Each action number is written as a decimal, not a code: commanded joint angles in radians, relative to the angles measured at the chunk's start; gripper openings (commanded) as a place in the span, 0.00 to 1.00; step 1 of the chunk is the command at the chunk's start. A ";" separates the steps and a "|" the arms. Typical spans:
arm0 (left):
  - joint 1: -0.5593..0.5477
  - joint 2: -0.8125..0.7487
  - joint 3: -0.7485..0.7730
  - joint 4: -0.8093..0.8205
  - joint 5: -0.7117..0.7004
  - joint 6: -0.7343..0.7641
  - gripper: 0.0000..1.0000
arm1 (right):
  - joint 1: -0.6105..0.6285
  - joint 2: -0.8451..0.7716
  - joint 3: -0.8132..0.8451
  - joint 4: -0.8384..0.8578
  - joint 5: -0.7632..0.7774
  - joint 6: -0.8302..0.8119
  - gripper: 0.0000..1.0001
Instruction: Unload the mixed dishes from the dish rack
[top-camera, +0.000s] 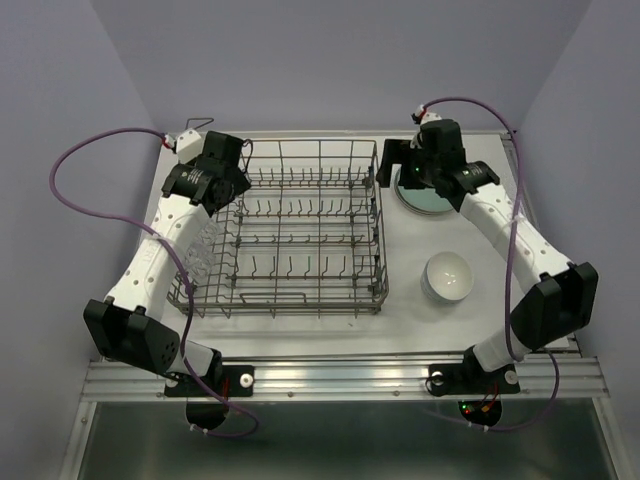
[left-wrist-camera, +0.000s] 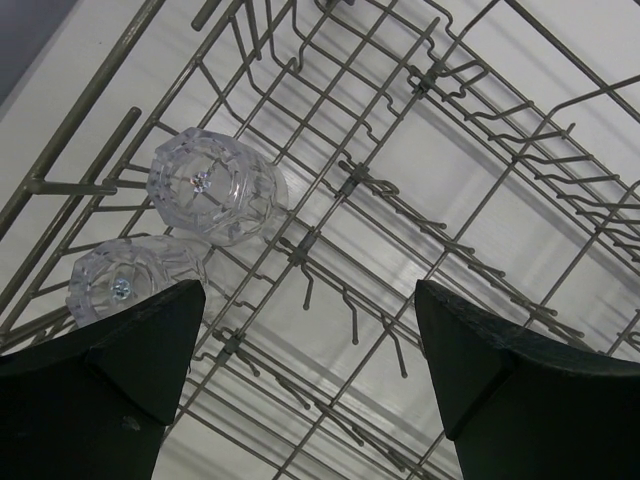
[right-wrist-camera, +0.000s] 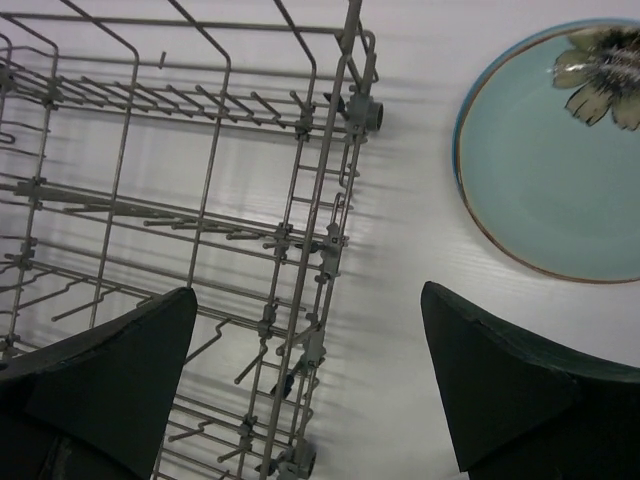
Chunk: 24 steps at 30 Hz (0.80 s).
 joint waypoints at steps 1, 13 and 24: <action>0.004 -0.009 -0.020 -0.041 -0.067 -0.028 0.99 | 0.026 0.054 -0.028 0.084 0.088 0.102 0.99; 0.004 0.003 -0.054 -0.062 -0.098 -0.073 0.99 | 0.071 0.136 -0.082 0.156 0.085 0.144 0.47; 0.004 0.008 -0.094 -0.112 -0.143 -0.151 0.99 | 0.101 0.180 -0.074 0.145 0.147 0.159 0.27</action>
